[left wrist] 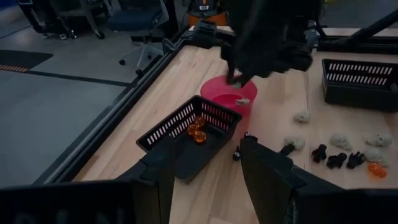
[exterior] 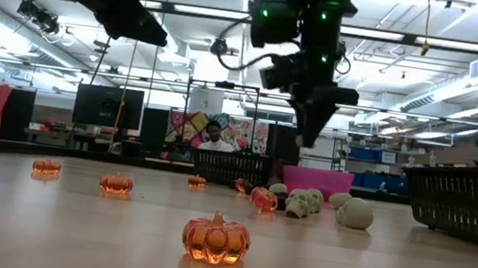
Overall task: Sort Halloween decoration
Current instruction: Put the white skull toy into the pink bowl
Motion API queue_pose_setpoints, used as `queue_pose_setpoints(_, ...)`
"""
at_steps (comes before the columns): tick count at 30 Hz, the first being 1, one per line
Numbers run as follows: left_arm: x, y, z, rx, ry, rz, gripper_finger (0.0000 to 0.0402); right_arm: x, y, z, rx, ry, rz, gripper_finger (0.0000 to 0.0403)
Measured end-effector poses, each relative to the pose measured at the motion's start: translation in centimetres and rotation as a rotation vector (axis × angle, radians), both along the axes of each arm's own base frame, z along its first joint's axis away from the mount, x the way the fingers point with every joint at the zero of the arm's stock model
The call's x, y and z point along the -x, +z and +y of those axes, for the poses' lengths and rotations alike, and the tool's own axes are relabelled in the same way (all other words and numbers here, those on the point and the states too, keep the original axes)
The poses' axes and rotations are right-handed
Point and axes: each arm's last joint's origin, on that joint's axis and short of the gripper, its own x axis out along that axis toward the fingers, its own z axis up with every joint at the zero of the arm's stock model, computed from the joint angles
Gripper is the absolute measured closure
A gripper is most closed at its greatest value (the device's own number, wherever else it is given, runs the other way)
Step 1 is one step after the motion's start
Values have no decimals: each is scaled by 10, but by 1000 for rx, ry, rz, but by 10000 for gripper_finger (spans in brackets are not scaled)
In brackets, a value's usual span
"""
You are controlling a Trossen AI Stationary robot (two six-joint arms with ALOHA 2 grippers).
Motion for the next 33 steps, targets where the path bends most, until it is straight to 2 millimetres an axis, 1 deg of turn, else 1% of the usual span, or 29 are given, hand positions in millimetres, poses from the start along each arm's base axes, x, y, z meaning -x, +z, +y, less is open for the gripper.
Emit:
queue_pose_setpoints(3,0,0,0,1,0,1,246,8,-8,-17,-63,-77,11,294)
queue_pose_setpoints(6,0,0,0,1,0,1,246,14,-17,-28,-104,-129,10,278)
queue_pose_setpoints(10,0,0,0,0,0,0,246,18,-23,-31,-120,-184,18,261)
queue_pose_setpoints(13,0,1,0,-1,0,-7,246,21,-17,-28,-66,-184,61,255)
queue_pose_setpoints(15,0,1,0,-1,0,-7,246,19,1,-18,-14,-169,42,255)
queue_pose_setpoints(17,0,1,0,-1,0,-8,246,14,20,0,-6,-135,-14,255)
queue_pose_setpoints(19,0,1,0,-6,-1,-10,246,9,28,20,-18,-89,-46,255)
queue_pose_setpoints(23,-1,2,0,-5,-1,-21,246,-3,21,57,-88,-26,-97,254)
queue_pose_setpoints(27,-1,2,0,25,7,-31,246,-14,2,85,-139,-9,-169,252)
queue_pose_setpoints(30,-1,2,-2,37,2,-36,246,-14,-2,100,-144,14,-185,244)
queue_pose_setpoints(33,-1,2,-4,37,-12,-36,246,-7,-9,108,-151,-7,-136,226)
